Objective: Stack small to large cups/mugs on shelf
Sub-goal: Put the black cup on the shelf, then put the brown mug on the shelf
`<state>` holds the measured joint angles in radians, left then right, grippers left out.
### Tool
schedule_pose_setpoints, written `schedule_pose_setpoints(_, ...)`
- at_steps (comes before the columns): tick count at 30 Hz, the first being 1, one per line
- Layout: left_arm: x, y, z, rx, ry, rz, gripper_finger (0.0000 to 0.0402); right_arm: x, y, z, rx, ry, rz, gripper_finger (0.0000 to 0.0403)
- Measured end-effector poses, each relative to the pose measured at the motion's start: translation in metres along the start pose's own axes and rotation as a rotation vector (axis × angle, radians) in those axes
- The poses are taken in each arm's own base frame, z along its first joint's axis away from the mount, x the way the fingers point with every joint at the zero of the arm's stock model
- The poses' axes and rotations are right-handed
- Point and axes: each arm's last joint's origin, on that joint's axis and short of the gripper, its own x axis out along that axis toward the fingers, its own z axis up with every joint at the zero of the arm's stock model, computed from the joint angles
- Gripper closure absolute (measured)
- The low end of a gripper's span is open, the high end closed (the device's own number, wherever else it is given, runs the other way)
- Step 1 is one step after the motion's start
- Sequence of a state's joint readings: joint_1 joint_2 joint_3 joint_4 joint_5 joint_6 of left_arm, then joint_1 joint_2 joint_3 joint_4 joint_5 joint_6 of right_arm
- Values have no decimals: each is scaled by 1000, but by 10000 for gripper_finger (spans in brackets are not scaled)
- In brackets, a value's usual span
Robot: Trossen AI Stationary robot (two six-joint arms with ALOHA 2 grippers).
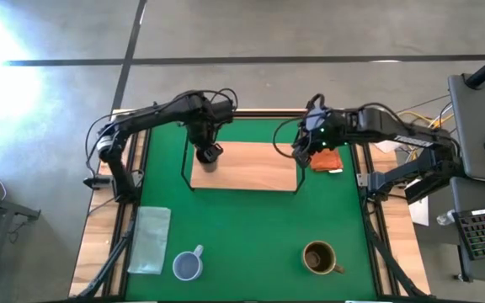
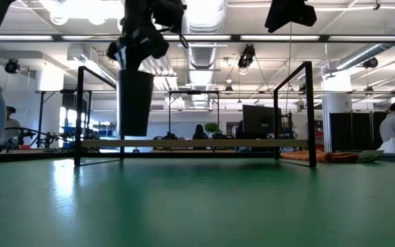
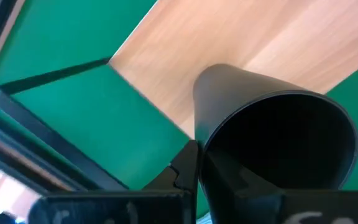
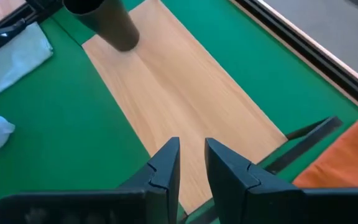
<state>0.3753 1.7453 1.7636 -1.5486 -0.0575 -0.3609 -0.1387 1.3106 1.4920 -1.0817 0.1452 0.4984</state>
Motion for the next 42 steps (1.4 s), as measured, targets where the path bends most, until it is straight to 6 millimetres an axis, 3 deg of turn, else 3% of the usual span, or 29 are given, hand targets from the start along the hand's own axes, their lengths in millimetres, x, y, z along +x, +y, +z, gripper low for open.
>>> schedule_pose_setpoints(13, 3, 2, -4, -37, -97, -62, 402, 7, 2, -5, 31, 21, 11, 334)
schedule_pose_setpoints(19, 7, 0, -4, -27, -78, -110, 401, 7, 4, -8, 40, 41, 9, 303)
schedule_pose_setpoints(28, 7, 1, -5, -25, -79, -106, 343, 2, 3, -9, 48, 3, -25, 250)
schedule_pose_setpoints(33, -24, 5, -12, -34, -175, -147, 313, -15, -1, -8, 17, -69, -18, 236)
schedule_pose_setpoints(38, -76, 12, -29, -24, -388, -235, 298, -61, -10, -5, 9, -173, -15, 232)
schedule_pose_setpoints(42, -107, 6, -51, 28, -572, -331, 297, -73, -22, -39, 74, 159, -87, 237)
